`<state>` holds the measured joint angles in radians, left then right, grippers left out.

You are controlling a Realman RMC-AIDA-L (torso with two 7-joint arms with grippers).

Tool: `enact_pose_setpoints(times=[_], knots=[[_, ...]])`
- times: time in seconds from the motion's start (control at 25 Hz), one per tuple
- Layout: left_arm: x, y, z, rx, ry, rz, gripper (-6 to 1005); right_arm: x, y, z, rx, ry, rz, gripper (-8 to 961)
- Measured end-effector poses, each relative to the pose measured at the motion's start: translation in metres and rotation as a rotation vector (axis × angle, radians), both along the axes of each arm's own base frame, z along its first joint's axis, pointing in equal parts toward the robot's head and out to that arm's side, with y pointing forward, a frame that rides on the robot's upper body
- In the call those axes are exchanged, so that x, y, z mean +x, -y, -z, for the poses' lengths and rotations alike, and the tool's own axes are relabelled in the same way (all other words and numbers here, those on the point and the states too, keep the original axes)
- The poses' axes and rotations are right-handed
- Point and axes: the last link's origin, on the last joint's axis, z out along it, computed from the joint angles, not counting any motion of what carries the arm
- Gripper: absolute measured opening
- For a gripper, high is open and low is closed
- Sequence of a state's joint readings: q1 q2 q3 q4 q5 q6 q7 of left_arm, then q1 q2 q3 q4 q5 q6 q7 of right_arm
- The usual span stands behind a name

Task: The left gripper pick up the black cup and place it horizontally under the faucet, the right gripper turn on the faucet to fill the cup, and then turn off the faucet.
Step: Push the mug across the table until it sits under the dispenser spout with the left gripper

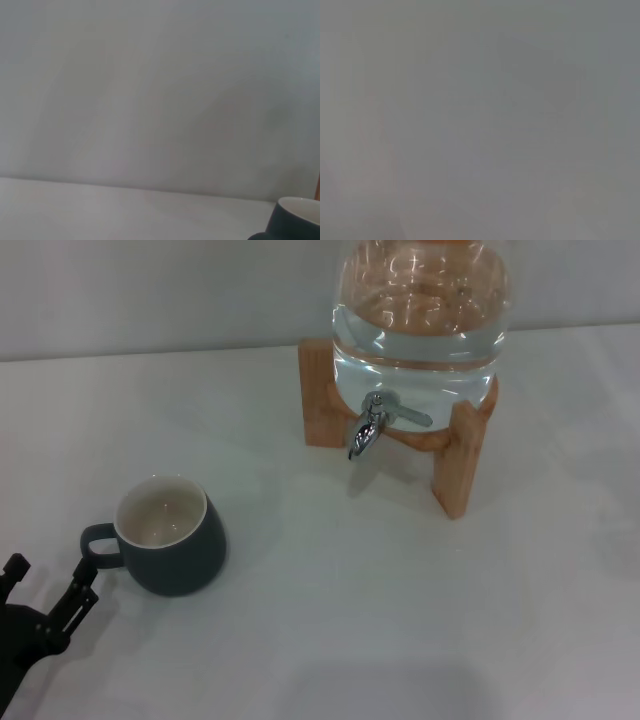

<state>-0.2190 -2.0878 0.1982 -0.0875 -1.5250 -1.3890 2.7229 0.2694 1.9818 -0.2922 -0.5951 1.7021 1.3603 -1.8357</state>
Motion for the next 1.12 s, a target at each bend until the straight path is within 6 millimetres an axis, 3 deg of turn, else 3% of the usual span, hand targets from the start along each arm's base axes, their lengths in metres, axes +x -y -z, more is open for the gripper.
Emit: enact_pose_setpoints(times=[1.12], knots=[[0.0009, -0.0080, -0.0025, 0.020, -0.114, 0.045, 844, -0.0011, -0.0002, 0.0017, 0.002, -0.004, -0.004, 841]])
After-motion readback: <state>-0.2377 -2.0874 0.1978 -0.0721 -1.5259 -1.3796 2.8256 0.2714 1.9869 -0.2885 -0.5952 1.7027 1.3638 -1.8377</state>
